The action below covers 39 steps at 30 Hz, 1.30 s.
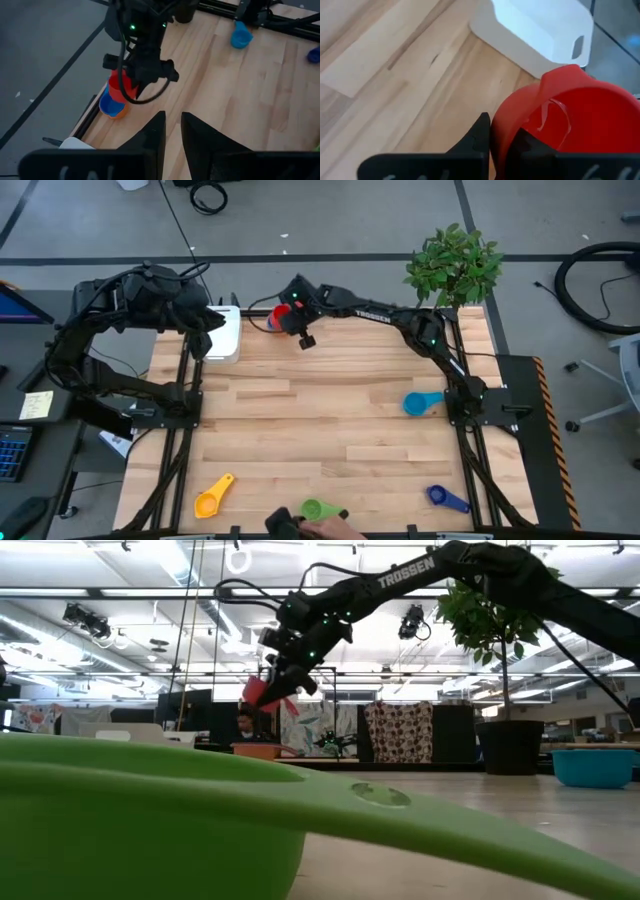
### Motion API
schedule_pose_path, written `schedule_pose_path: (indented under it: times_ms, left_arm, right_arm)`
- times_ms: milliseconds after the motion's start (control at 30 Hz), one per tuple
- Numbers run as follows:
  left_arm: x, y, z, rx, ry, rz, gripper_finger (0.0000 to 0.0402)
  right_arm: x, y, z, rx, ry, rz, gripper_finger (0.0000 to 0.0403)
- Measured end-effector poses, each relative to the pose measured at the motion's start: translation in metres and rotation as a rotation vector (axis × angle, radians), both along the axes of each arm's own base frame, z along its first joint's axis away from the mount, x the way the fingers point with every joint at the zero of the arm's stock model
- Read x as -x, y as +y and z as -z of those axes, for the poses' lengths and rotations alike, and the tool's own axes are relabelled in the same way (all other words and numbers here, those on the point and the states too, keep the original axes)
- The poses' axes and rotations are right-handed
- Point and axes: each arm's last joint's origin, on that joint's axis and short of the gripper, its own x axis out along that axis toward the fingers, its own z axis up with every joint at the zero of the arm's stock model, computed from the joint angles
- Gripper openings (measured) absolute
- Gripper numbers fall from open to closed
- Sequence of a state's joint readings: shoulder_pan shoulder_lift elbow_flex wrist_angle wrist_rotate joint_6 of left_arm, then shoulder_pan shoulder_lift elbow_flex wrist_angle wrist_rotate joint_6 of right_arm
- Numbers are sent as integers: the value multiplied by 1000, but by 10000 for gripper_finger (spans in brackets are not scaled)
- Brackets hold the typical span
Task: Nest measuring cups in basket
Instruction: Stack the red measuring cup on top of the blue measuring cup
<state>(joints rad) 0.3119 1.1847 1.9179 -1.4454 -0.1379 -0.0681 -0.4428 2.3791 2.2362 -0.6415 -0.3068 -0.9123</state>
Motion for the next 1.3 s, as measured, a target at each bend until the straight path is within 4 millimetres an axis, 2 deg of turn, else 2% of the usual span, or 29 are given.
schedule_pose_path:
  times_ms: [267,567,733,900,1000,1300]
  left_arm:
    - [0,0,0,0,0,0,66]
    - [-3,4,2,-52,32,-74,66]
    - [-14,11,16,-55,97,-168,66]
    - [-29,22,46,-31,219,-230,66]
    - [-42,30,68,-55,272,-202,66]
    - [-81,56,155,-178,395,18,66]
  right_arm:
    - [1,-10,-6,-36,-58,68,21]
    - [5,-36,-10,-153,-179,141,21]
    - [12,-45,-16,-188,-193,187,21]
    - [33,-54,-49,-182,-226,223,21]
    - [49,-54,-73,-181,-243,220,21]
    - [120,-30,-174,-116,-338,217,21]
